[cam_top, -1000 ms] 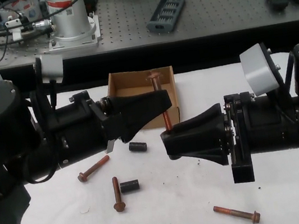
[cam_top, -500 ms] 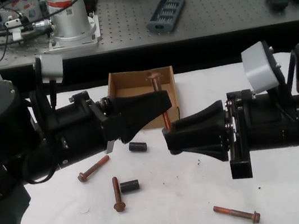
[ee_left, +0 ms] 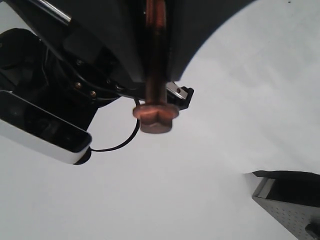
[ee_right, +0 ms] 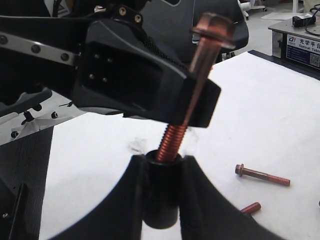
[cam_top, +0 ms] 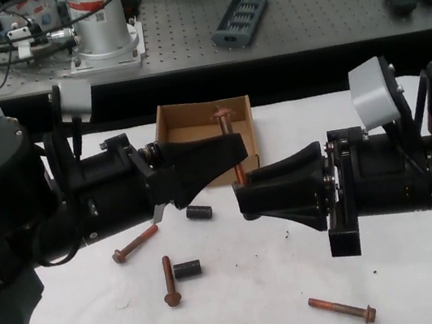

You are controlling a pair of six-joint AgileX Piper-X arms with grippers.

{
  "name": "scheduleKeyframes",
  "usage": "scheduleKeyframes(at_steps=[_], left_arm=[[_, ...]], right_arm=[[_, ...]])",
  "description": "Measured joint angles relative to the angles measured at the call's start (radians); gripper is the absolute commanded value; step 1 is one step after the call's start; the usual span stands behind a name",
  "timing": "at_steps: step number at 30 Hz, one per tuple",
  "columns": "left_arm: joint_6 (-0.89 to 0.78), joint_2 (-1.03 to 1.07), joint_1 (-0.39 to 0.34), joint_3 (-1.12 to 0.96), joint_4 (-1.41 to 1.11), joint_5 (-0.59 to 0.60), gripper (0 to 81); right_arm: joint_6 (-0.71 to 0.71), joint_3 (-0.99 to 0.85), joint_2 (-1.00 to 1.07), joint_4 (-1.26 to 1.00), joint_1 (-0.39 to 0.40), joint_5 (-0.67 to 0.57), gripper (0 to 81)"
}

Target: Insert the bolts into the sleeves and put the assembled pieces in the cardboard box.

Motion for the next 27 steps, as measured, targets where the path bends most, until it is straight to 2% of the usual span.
scheduleKeyframes(at_steps=[13,27], left_arm=[[0.025,0.003,-0.001,0.000,0.011,-0.031,0.6],[0.046,0.003,0.008,0.000,0.011,0.002,0.6]], right_arm=[[0.086,0.000,0.000,0.000,0.000,0.081,4.4],[0.114,0.000,0.000,0.000,0.004,0.068,4.4]])
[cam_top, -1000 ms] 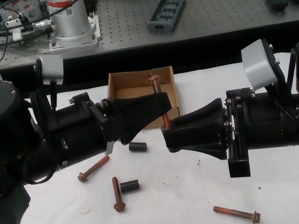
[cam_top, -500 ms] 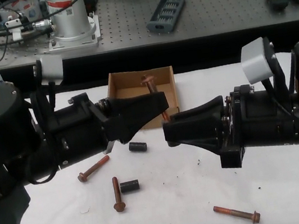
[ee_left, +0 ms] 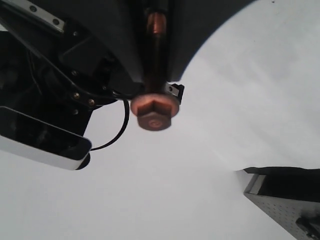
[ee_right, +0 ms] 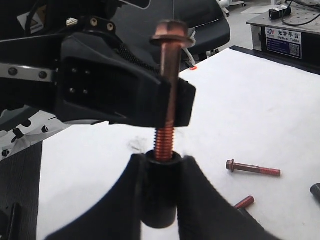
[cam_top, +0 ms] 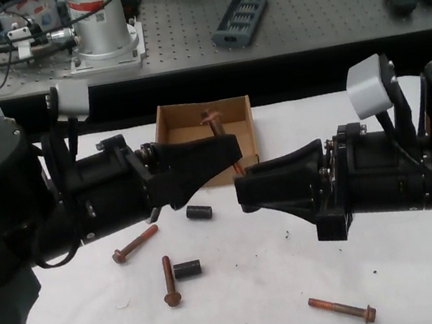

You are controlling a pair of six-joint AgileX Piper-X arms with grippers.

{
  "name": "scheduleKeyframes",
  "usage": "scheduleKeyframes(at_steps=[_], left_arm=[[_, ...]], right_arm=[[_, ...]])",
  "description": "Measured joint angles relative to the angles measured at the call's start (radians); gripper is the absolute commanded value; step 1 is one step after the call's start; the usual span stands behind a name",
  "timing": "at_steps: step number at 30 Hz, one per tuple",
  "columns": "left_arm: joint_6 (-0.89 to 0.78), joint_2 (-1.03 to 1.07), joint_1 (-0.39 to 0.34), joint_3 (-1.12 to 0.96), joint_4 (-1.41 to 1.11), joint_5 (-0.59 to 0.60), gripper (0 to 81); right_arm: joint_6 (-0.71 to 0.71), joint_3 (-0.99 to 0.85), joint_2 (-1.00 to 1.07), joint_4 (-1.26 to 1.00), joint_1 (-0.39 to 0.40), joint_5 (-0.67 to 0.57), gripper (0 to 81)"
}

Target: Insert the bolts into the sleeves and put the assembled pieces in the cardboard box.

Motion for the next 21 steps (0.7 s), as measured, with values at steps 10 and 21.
scheduleKeyframes(at_steps=[10,21], left_arm=[[0.000,0.000,0.000,0.000,0.000,0.026,0.6],[0.000,0.000,0.000,0.000,0.053,0.074,0.6]], right_arm=[[0.007,0.000,0.000,-0.003,0.000,-0.040,4.4],[-0.011,0.000,0.000,0.030,0.000,-0.073,4.4]])
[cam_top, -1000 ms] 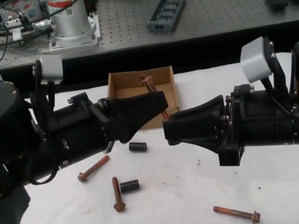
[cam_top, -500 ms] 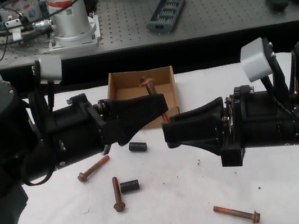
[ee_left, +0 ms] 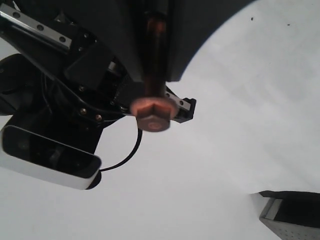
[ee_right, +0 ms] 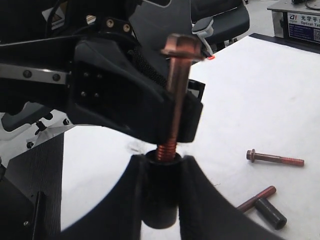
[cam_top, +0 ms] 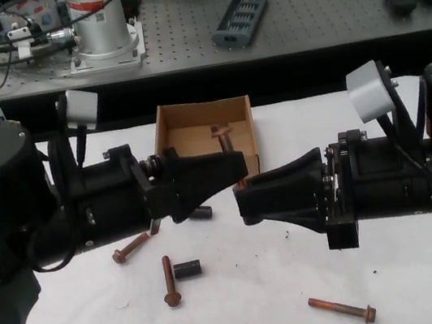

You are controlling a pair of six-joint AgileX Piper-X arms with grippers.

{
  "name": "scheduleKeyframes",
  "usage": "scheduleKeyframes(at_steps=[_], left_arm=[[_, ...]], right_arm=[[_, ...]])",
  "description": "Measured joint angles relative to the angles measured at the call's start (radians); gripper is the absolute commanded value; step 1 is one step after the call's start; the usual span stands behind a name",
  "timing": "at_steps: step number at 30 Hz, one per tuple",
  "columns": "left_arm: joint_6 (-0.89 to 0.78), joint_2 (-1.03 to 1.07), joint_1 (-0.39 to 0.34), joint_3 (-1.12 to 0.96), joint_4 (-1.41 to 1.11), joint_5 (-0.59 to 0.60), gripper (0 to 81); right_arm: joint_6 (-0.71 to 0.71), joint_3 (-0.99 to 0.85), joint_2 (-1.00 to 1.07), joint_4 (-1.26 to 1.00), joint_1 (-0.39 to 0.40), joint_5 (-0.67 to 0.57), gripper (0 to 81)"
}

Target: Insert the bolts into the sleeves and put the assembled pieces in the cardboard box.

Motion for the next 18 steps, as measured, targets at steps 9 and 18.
scheduleKeyframes(at_steps=[9,18], left_arm=[[0.006,0.000,0.000,0.000,0.003,0.004,0.4],[0.031,0.000,-0.003,0.000,0.003,0.046,48.3]], right_arm=[[-0.001,0.000,0.000,0.007,-0.002,-0.002,4.4],[-0.016,0.000,0.000,0.013,-0.004,0.024,4.4]])
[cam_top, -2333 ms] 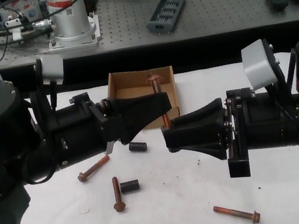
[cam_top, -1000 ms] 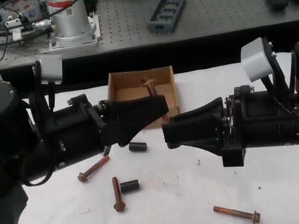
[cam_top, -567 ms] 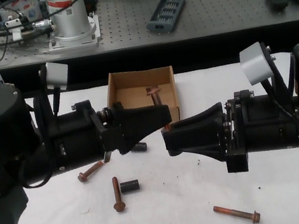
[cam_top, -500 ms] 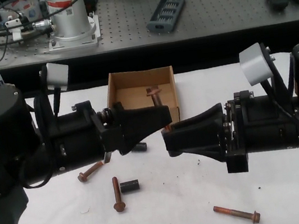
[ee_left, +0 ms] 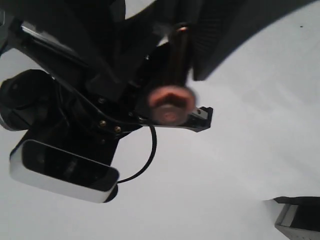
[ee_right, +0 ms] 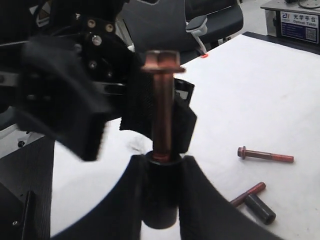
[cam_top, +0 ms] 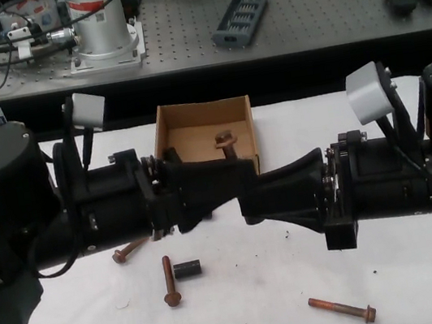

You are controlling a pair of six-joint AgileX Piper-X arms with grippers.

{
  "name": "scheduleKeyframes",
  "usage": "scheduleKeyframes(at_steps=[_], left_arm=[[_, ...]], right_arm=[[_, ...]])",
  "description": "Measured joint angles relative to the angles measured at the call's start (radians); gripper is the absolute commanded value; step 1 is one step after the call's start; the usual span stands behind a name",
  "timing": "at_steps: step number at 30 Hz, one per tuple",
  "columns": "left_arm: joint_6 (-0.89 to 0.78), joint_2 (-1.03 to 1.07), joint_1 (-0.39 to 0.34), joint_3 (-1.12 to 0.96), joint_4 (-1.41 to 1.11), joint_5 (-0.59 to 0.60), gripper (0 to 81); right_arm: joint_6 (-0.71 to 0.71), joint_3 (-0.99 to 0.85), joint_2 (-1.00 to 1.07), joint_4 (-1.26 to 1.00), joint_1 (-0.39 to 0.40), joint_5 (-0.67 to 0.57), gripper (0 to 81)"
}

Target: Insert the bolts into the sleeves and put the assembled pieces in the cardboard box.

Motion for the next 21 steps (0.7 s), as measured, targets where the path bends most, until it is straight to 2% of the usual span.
scheduleKeyframes(at_steps=[14,18,21], left_arm=[[-0.006,0.000,0.018,0.000,-0.003,0.011,48.2],[0.018,0.000,0.100,0.000,0.060,0.010,48.2],[0.137,-0.038,0.163,0.000,0.253,0.007,47.1]], right_arm=[[-0.002,0.000,0.000,-0.007,0.000,0.024,4.4],[-0.007,-0.006,0.003,-0.006,-0.009,0.071,4.4],[-0.007,-0.035,0.047,-0.004,-0.022,0.089,4.4]])
